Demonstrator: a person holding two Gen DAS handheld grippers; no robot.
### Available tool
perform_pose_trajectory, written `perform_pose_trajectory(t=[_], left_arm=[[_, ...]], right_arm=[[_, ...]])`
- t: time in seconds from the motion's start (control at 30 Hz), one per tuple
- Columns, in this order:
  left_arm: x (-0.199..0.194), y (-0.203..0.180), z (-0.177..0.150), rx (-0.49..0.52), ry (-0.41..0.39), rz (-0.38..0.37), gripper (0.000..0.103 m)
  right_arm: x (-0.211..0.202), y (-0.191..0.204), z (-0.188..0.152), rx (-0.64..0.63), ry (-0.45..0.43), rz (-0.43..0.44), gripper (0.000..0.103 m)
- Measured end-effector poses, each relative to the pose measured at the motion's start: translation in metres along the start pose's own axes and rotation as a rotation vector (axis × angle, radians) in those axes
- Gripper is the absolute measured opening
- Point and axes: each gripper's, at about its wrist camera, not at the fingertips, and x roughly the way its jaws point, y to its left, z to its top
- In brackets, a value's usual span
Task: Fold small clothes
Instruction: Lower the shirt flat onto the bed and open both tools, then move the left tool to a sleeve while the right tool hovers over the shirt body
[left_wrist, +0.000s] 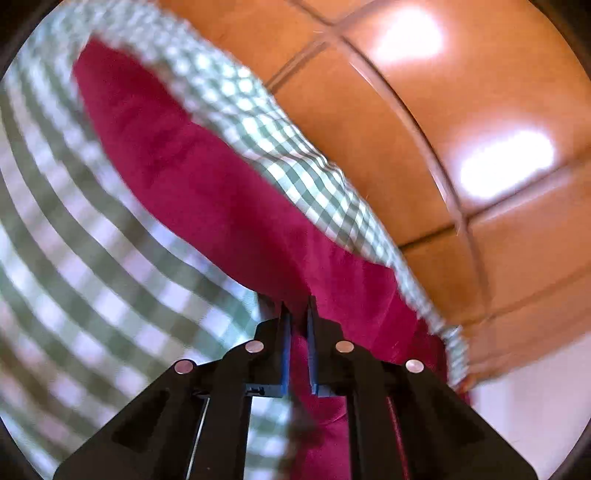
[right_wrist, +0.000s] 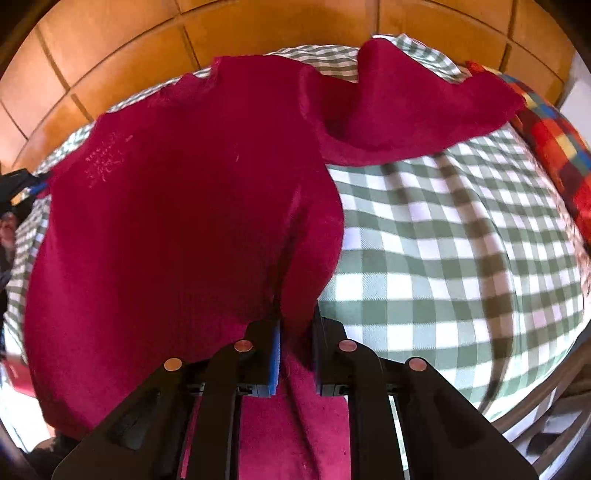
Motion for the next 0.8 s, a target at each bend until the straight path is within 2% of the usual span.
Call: perform_pose_trajectory(t=[0.03, 0.07, 0.1, 0.17, 0.2, 0.27, 0.33, 0.4, 0.47, 0.5, 0.53, 0.6, 0.73, 0.8], left_arm=[[-0.001, -0.001, -0.001, 0.036, 0.032, 0.016, 0.043], [-0.007, 0.002, -0.005, 0.070, 0.058, 0.037, 0.076], [-0.020, 0.010, -0.007, 0.086, 0.032, 0.039, 0.079], [-0.048, 0.031, -0.002, 0.128, -0.023, 0.053, 0.078], [-0.060, 0.043, 0.005, 0.143, -0.056, 0.091, 0.078], [-0.091, 0.072, 0.019, 0.199, -0.164, 0.228, 0.080], [-0.106, 0.092, 0.035, 0.224, -0.193, 0.294, 0.081], [-0.117, 0.110, 0.054, 0.262, -0.212, 0.358, 0.084], [-0.122, 0.114, 0.072, 0.398, -0.278, 0.503, 0.089], [-0.120, 0.112, 0.075, 0.505, -0.307, 0.575, 0.089], [-0.114, 0.107, 0.076, 0.646, -0.309, 0.623, 0.090], [-0.102, 0.098, 0.077, 0.826, -0.250, 0.614, 0.090], [-0.069, 0.075, 0.069, 1.130, -0.199, 0.572, 0.089], [-0.050, 0.067, 0.076, 1.209, -0.149, 0.558, 0.083]], right_arm=[[0.001, 0.000, 0.001, -0.002, 0.000, 0.001, 0.012], [0.001, -0.001, 0.003, -0.003, 0.000, 0.001, 0.012], [0.001, -0.001, 0.004, -0.003, 0.000, 0.001, 0.012], [0.000, 0.000, 0.007, -0.007, 0.005, -0.011, 0.012], [-0.002, 0.002, 0.009, -0.018, 0.001, -0.029, 0.012], [-0.007, 0.007, 0.013, -0.042, -0.013, -0.071, 0.012], [-0.010, 0.011, 0.017, -0.055, -0.018, -0.104, 0.012], [-0.016, 0.016, 0.023, -0.062, -0.040, -0.143, 0.027], [-0.026, 0.024, 0.027, -0.080, -0.071, -0.175, 0.039], [-0.031, 0.029, 0.029, -0.093, -0.090, -0.188, 0.045], [-0.034, 0.034, 0.031, -0.106, -0.106, -0.199, 0.046], [-0.038, 0.045, 0.037, -0.126, -0.112, -0.208, 0.046], [-0.035, 0.068, 0.046, -0.165, -0.102, -0.220, 0.046], [-0.032, 0.080, 0.051, -0.179, -0.094, -0.213, 0.046]])
